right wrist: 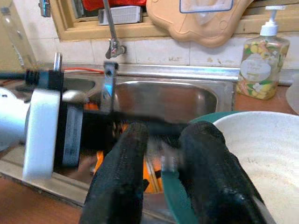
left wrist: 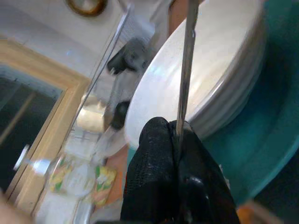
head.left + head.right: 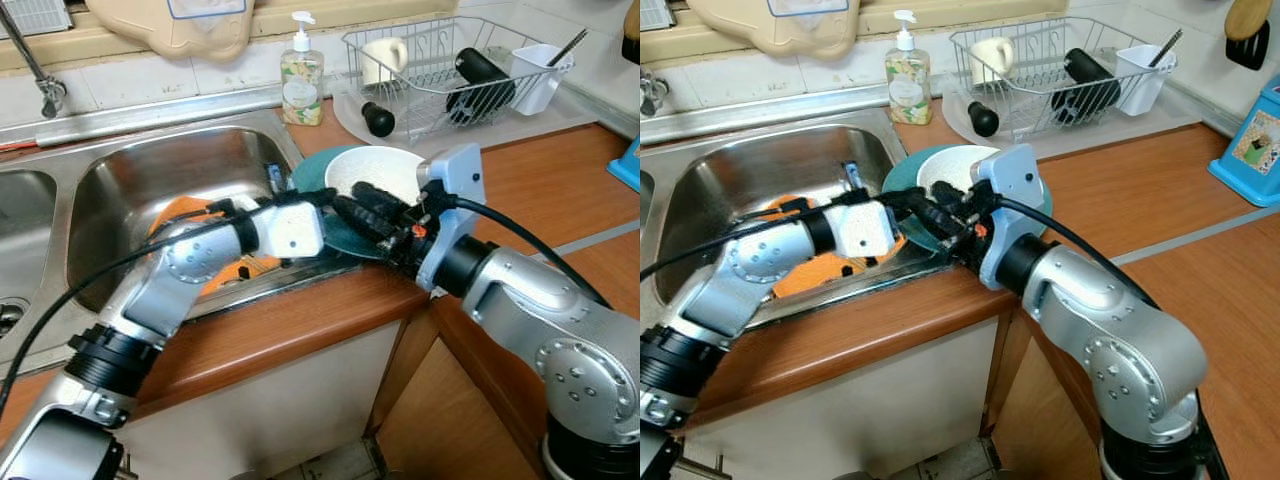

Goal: Kitchen organization

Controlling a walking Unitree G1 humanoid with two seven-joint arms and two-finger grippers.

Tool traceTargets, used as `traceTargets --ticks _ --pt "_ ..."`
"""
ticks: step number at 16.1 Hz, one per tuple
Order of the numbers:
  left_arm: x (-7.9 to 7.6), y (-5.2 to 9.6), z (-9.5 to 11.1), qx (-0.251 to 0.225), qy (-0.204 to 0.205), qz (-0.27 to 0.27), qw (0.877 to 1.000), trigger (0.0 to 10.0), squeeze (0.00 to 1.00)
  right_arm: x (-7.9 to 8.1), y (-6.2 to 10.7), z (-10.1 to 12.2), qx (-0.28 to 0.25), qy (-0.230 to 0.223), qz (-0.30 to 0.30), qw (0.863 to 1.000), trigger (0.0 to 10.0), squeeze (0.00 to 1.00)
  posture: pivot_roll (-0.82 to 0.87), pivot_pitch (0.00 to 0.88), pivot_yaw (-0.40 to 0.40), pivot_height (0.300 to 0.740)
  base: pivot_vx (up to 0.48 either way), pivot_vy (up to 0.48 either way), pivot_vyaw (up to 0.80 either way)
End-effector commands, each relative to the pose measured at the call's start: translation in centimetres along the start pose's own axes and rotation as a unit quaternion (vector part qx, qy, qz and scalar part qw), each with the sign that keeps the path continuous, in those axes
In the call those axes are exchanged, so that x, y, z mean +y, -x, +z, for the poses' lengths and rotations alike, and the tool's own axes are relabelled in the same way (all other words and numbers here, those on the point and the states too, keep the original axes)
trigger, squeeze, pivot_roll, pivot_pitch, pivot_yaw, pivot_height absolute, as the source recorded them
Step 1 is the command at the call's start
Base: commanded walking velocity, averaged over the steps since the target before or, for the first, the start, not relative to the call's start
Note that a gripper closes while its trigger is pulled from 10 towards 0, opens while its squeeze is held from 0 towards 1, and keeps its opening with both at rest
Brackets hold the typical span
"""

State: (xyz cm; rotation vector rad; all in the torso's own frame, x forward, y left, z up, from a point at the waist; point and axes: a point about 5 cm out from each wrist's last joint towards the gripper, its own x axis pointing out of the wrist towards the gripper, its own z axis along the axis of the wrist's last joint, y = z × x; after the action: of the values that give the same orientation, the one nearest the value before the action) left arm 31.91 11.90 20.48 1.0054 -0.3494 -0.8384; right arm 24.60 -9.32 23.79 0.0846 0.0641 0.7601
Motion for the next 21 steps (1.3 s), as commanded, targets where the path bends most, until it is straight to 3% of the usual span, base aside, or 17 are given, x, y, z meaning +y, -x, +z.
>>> traceTargets --ticks 1,2,3,5,6,7,9,11,12,14,15,16,21 --pt "1.3 0.8 -0.9 0.023 -0.006 0.021 1.000 0.0 0.00 -0.4 0.0 0.4 -0.005 0.012 -0.013 1.000 10.0 0.73 -0.14 0.000 0.038 0.740 0.000 0.000 0.00" --pt "1.5 0.9 -1.0 0.027 -0.006 0.024 0.999 0.0 0.00 -0.4 0.0 0.4 -0.005 0.017 -0.014 1.000 10.0 0.73 -0.14 0.000 0.038 0.740 0.000 0.000 0.00" --pt "1.9 1.3 -1.6 0.039 -0.010 0.026 0.999 0.0 0.00 -0.4 0.0 0.4 -0.004 0.021 -0.016 1.000 10.0 0.00 -0.14 0.000 0.039 0.740 0.000 0.000 0.00" --pt "2.5 2.4 -3.0 0.071 -0.019 0.028 0.997 0.0 0.00 -0.4 0.1 0.2 0.001 0.026 -0.012 1.000 10.0 0.00 -0.14 0.000 0.041 0.740 0.000 0.000 0.00" --pt "2.6 3.2 -4.9 0.118 -0.020 0.018 0.993 4.2 0.00 -0.2 0.1 -0.1 0.017 0.039 0.003 0.999 10.0 0.00 -0.14 0.000 0.043 0.740 0.000 0.000 0.00" --pt "2.4 3.6 -6.0 0.145 -0.018 0.008 0.989 4.8 0.00 0.0 0.2 -0.4 0.027 0.047 0.012 0.998 10.0 0.00 -0.14 0.000 0.044 0.740 0.000 0.000 0.00" --pt "1.8 4.5 -8.5 0.207 0.027 -0.013 0.978 10.0 0.00 0.4 0.2 -0.8 0.039 0.059 0.028 0.997 10.0 0.00 -0.14 0.000 0.044 0.740 0.000 0.000 0.00" --pt "1.2 5.1 -10.3 0.261 0.063 -0.028 0.963 10.0 0.00 0.9 0.3 -1.1 0.047 0.062 0.046 0.996 10.0 0.00 -0.14 0.000 0.041 0.740 0.000 0.000 0.00" --pt "0.4 5.5 -11.6 0.300 0.088 -0.048 0.949 10.0 0.00 1.3 0.4 -1.4 0.055 0.062 0.063 0.995 10.0 0.00 -0.14 0.000 0.042 0.740 0.000 0.000 0.00" --pt "-0.3 5.6 -12.4 0.321 0.110 -0.057 0.939 10.0 0.01 1.4 0.4 -1.7 0.064 0.064 0.068 0.994 10.0 0.00 -0.15 0.000 0.042 0.740 0.000 0.000 0.00" --pt "-0.6 5.5 -12.7 0.326 0.122 -0.058 0.936 10.0 0.79 1.4 0.5 -1.9 0.067 0.066 0.068 0.993 10.0 0.00 -0.15 0.000 0.044 0.740 0.000 0.000 0.00" --pt "-0.8 5.5 -12.8 0.329 0.128 -0.065 0.933 10.0 1.00 1.4 0.5 -2.0 0.069 0.067 0.068 0.993 10.0 0.00 -0.15 0.000 0.045 0.740 0.000 0.000 0.00" --pt "-1.9 5.4 -13.0 0.328 0.142 -0.094 0.929 10.0 1.00 1.0 0.7 -2.3 0.070 0.068 0.053 0.994 10.0 0.00 -0.15 0.000 0.048 0.740 0.000 0.000 0.00"
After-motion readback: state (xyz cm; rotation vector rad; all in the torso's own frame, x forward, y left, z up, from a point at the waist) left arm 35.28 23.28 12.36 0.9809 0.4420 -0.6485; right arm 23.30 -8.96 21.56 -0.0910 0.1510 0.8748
